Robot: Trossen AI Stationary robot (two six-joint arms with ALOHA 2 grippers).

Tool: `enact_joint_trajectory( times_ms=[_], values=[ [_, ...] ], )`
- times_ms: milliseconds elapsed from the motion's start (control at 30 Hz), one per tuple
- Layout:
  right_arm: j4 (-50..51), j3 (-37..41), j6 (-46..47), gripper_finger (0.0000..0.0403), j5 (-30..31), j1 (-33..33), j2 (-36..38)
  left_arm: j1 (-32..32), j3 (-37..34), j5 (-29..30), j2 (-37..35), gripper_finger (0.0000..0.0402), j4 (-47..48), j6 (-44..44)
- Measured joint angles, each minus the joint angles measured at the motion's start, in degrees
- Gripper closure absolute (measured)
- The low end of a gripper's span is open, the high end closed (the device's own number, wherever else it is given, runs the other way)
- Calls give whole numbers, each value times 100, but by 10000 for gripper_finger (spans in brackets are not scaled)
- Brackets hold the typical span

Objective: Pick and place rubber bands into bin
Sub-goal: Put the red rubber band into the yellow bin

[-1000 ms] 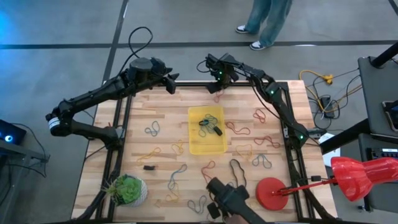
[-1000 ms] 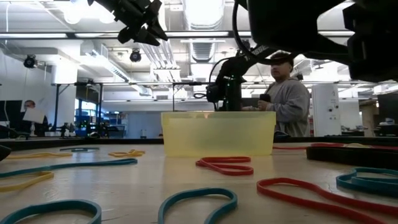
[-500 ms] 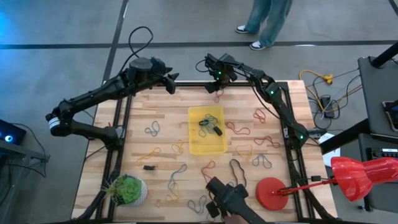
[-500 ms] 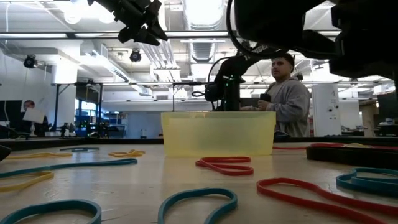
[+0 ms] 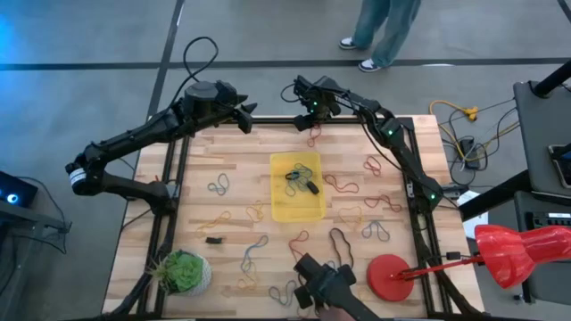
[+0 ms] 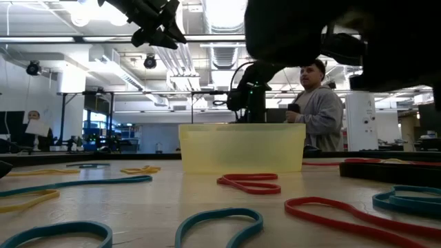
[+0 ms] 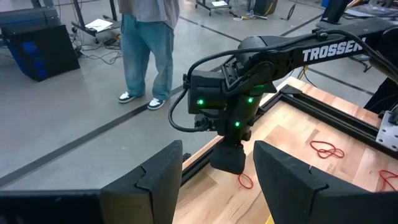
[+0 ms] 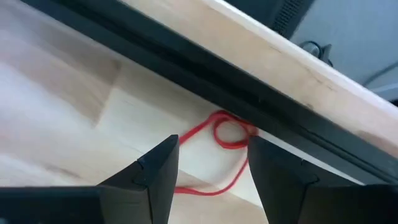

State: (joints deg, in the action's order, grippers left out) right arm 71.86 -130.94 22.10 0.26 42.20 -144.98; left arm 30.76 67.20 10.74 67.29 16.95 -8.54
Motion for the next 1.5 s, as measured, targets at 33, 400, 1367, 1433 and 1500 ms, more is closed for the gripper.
enact_joint_trajectory(
  times_ms=[33,400,1367,1433,1500],
  values=[
    [-35,0,87,223,71,-3,-6,0,-2,-1,0,219,0,0],
    [-248,133,832,246,152,-7,-23,0,-2,-2,0,219,0,87],
    [-611,185,1092,394,-305,22,-2,2,-7,-11,0,219,59,472],
    [-590,129,1089,394,-451,-38,75,4,-7,-11,0,219,46,472],
    [-565,90,1066,394,-517,-118,204,15,5,-11,0,219,48,474]
  ],
)
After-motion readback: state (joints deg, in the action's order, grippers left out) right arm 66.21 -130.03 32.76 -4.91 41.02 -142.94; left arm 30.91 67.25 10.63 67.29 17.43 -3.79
